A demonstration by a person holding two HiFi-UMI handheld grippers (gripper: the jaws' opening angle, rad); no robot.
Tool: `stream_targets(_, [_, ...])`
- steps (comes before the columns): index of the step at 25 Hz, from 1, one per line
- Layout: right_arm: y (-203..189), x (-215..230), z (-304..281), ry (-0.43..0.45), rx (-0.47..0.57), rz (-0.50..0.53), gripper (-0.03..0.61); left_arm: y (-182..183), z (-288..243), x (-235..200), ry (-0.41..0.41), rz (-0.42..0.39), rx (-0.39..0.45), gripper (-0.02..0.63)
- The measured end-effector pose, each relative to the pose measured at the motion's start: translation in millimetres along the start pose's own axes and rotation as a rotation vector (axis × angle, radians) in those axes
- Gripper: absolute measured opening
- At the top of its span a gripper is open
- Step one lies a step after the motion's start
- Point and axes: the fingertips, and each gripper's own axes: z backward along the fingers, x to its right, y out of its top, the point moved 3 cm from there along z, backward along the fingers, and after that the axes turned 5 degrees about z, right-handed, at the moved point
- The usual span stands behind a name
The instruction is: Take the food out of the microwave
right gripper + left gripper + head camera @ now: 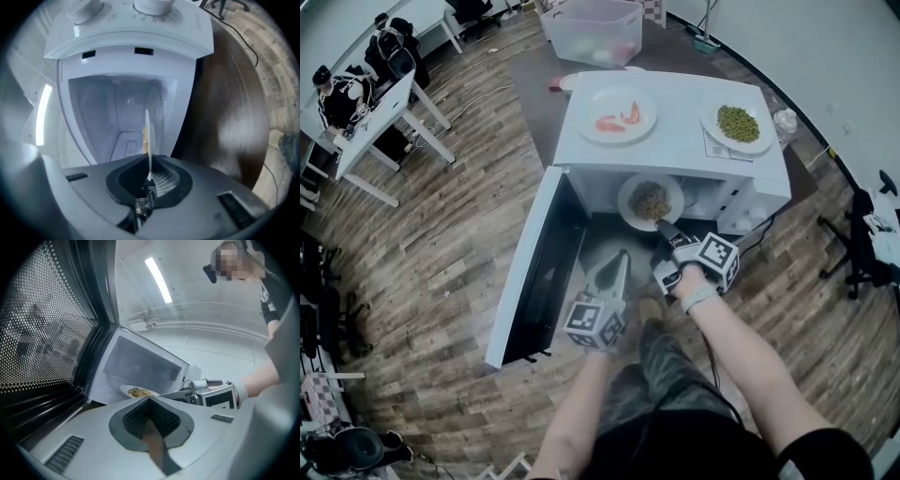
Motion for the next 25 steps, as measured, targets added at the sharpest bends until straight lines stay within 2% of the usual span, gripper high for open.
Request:
stream_targets(16, [-15.6,-6.9,28.1,0.035,-0.035,-0.009,0.017,9.1,22.9,6.8,0.007,-0.012,0.011,0.011])
stream_targets(25, [-26.4,-15.5,45.5,0.072,-0.062,0.046,0.017,15.1,34.1,12.5,0.009,-0.017,0.023,0.011])
